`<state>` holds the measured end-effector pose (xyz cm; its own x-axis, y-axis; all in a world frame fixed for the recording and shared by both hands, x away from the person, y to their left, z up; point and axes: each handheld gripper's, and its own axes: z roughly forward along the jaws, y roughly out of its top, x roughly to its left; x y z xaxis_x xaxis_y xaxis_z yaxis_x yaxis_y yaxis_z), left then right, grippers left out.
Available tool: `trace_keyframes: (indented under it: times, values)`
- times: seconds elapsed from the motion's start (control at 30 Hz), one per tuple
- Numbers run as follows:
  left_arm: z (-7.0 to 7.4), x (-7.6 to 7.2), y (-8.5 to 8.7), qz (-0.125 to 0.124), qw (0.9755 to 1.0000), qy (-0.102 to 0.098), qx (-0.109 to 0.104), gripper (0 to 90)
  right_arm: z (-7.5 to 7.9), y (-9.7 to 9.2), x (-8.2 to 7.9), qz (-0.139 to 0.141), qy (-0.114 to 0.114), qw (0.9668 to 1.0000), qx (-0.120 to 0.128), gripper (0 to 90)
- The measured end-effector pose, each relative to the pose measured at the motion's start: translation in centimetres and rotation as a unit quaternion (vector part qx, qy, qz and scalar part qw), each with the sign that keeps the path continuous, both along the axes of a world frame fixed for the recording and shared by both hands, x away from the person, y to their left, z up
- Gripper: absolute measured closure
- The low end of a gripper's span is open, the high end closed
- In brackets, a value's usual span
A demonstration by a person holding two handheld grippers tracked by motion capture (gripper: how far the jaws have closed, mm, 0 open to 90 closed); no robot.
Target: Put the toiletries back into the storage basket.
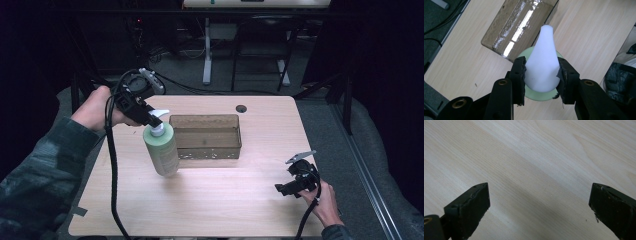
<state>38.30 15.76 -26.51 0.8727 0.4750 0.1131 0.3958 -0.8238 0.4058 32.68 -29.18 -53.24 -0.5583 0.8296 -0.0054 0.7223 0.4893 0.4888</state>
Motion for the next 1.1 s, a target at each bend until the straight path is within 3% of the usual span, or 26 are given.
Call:
trace_keyframes:
  times: [0.93,1.1]
  values:
    - [2.3,1.6,-1.0,0.009,0.9998,-0.009,0.014,62.8,0.0,0.1,0.0,-0.001,0.001,1.0000,0.001,4.4]
    - [2.8,2.0,-1.2,0.011,0.9996,-0.022,0.010,62.8,0.0,0.0,0.0,-0.001,-0.001,1.0000,-0.002,4.5]
